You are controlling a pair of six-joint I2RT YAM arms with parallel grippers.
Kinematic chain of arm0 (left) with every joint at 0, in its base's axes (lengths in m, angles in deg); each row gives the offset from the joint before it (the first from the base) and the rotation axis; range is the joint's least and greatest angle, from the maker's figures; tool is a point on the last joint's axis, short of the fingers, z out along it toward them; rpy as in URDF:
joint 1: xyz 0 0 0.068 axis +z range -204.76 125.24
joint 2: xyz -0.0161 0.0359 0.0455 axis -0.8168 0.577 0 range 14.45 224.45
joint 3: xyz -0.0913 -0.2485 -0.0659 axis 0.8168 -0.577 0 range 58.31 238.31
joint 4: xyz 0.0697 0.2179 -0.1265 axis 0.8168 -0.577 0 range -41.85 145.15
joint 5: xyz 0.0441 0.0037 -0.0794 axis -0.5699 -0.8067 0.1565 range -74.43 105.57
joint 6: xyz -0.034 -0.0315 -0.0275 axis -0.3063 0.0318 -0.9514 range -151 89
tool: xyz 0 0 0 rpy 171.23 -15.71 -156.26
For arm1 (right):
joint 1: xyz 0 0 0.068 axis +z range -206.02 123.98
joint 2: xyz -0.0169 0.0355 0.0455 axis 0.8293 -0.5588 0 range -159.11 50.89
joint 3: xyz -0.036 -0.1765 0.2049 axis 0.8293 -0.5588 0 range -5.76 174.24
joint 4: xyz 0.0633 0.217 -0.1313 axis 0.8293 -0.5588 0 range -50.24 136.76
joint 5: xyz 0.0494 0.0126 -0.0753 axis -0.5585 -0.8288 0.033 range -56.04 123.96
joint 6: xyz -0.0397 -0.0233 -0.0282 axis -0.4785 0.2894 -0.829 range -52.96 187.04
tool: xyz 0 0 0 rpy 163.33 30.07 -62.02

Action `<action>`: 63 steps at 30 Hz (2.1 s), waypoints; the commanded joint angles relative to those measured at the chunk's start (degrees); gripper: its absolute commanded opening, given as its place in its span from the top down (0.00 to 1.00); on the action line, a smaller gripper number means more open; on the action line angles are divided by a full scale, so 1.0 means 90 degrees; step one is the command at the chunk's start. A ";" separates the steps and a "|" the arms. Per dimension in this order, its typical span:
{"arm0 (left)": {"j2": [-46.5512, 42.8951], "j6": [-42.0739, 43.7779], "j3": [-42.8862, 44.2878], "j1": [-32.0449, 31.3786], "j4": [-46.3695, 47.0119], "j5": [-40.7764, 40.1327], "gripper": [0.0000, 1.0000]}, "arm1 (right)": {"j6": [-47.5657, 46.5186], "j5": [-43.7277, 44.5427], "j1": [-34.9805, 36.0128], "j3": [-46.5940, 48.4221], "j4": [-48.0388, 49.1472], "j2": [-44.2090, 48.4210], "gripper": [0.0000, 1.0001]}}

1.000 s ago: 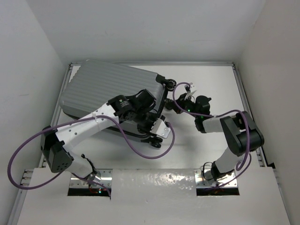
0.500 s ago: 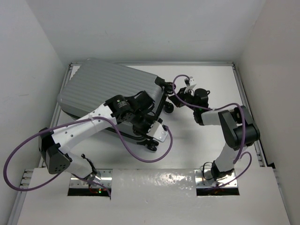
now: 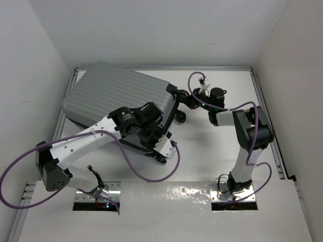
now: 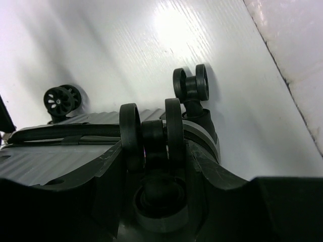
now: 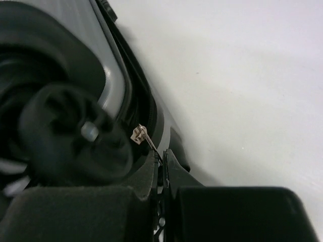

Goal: Pack the luggage

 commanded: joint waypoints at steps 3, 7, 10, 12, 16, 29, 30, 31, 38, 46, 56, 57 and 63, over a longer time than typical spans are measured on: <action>-0.1120 0.1517 -0.0617 -0.0038 -0.0316 -0.0528 1.00 | -0.0352 -0.0403 -0.0171 0.0988 -0.0071 -0.0325 1.00; -0.1482 0.1889 -0.0951 -0.0038 -0.0083 -0.0587 1.00 | -0.0334 -0.1028 -0.0064 0.1117 0.0083 -0.0443 1.00; -0.1483 0.1908 -0.0961 -0.0028 0.0094 -0.0587 1.00 | -0.0421 -0.1226 0.0190 0.1001 0.0017 -0.0385 1.00; -0.1521 0.1996 -0.1009 -0.0047 0.0104 -0.0490 1.00 | -0.0655 -0.1168 0.0394 0.0961 -0.0081 -0.0365 1.00; -0.2116 0.2835 -0.1545 -0.0047 0.0337 -0.0304 1.00 | -0.0607 -0.0729 0.0552 0.1273 -0.0179 -0.0598 1.00; -0.2518 0.2378 -0.1937 -0.0047 0.1089 -0.0391 1.00 | -0.0186 -0.0707 0.0669 0.2535 -0.0248 -0.1264 1.00; -0.2556 0.2145 -0.1937 -0.0047 0.1428 -0.0460 1.00 | -0.0216 -0.0776 0.0727 0.2253 -0.0209 -0.1128 1.00; -0.2576 0.1379 -0.1947 -0.0047 0.1722 -0.0547 0.92 | -0.0255 -0.0912 0.0767 0.2115 -0.0044 -0.1068 1.00; -0.2547 -0.2843 -0.0895 -0.0038 0.3520 -0.2353 0.00 | -0.0255 -0.1060 0.0952 0.1830 0.0065 -0.1028 1.00; -0.1942 -0.5241 0.0896 0.3506 0.2030 -0.3380 0.66 | -0.0733 -0.1119 0.1118 0.2269 -0.0687 -0.1058 1.00; -0.1504 -0.6526 -0.1351 0.9725 0.1558 -0.1934 1.00 | -0.1026 -0.1089 0.1226 0.2026 -0.0765 -0.0766 1.00; -0.1299 -0.6597 -0.1477 0.9844 0.1810 -0.1925 1.00 | -0.1056 -0.1051 0.1226 0.1967 -0.0765 -0.0707 1.00; 0.0828 -0.6754 -0.1149 0.9106 0.3325 -0.2216 0.93 | -0.1251 -0.0846 0.1528 0.1294 -0.0638 -0.0180 1.00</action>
